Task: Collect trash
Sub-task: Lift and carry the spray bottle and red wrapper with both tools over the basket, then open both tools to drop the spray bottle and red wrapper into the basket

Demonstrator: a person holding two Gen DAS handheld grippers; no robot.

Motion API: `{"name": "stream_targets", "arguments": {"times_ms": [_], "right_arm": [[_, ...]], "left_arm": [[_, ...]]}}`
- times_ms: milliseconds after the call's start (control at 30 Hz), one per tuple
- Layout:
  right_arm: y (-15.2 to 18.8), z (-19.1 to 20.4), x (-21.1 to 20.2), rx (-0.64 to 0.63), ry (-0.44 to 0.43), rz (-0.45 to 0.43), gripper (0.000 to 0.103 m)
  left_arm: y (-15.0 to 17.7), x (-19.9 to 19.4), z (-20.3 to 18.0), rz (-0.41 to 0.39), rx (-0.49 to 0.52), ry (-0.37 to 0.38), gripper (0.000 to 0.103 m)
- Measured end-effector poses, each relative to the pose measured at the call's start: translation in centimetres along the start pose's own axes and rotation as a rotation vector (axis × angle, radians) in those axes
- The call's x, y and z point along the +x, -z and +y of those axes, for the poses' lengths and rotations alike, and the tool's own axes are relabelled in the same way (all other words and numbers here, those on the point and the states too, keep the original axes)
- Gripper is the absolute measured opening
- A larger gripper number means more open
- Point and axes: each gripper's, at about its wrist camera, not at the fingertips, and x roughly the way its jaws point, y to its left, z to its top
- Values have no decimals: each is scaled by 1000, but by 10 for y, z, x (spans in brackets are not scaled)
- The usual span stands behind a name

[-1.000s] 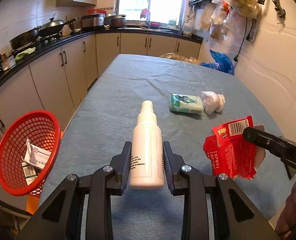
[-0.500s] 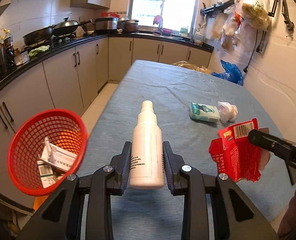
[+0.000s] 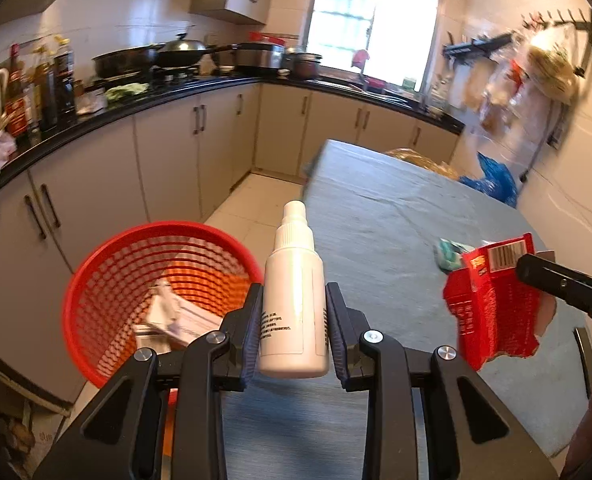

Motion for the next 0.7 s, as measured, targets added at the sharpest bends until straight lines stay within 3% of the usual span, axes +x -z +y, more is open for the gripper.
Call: {"name": "stream_targets", "arguments": {"times_ms": [300,700], "right_arm": [[-22,37,38,-28,-67,33,8],[-41,107,99,-94,-126,70,8]], "left_arm": [[-4,-4,58,-13,-92,-83,29],[0,-2,109,-3,-156,-120,29]]}}
